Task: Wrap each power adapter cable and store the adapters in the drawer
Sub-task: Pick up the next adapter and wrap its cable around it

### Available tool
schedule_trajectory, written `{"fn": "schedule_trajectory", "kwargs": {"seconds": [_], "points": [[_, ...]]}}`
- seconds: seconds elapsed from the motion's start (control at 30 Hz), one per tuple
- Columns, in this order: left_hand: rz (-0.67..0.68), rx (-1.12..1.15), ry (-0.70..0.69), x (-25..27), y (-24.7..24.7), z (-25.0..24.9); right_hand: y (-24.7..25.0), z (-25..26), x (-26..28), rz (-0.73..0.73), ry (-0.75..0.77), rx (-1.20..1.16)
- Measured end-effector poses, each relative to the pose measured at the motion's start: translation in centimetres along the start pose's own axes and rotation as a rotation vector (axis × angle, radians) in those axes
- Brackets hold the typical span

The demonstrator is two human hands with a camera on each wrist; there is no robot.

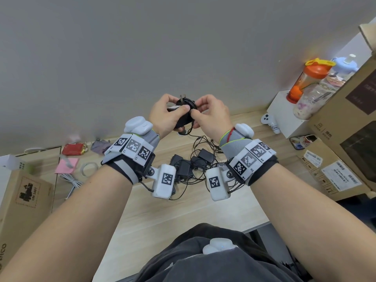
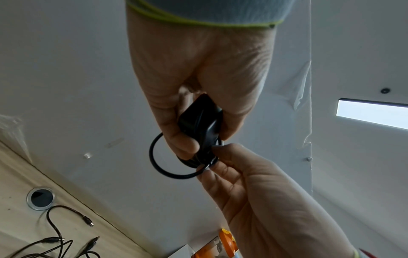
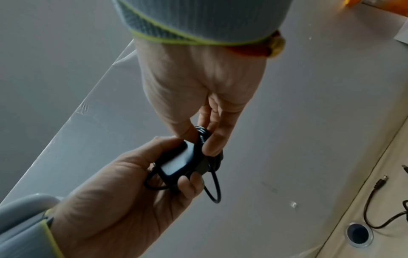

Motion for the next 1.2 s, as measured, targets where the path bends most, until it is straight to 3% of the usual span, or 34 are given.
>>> {"fn": "schedule_trajectory", "kwargs": {"seconds": [0.17, 0.37, 0.63, 0.8, 0.97, 1.2], "points": [[0.01, -0.013, 0.0, 0.1, -0.2, -0.1, 0.4, 0.3, 0.3, -0.046, 0.025, 0.024], [-0.04, 0.057, 0.036, 0.0, 0.6, 0.0, 0.0, 0.5, 0.5, 0.019, 0.088, 0.03], [0.05, 0.002, -0.002, 0.3, -0.2, -0.5, 0.9, 0.4, 0.6, -0.039, 0.04, -0.02], [0.057, 0.018, 0.044, 0.1, -0.1, 0.4, 0.5, 1.0, 0.8, 0.015, 0.099, 0.023], [0.016, 0.076, 0.072, -0.1, 0.6, 0.8, -0.5, -0.1, 0.2, 0.154, 0.05, -0.241], [0.017, 0.092, 0.119, -0.2, 0.9, 1.3, -0.4, 0.8, 0.0, 0.269, 0.152, -0.309]]}}
Point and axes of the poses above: each hand's wrist, its own x-axis away from the middle knuckle, its own y-axis out of the back of the hand, z = x × y, the point moved 10 cm from there along -x, towards the middle knuckle
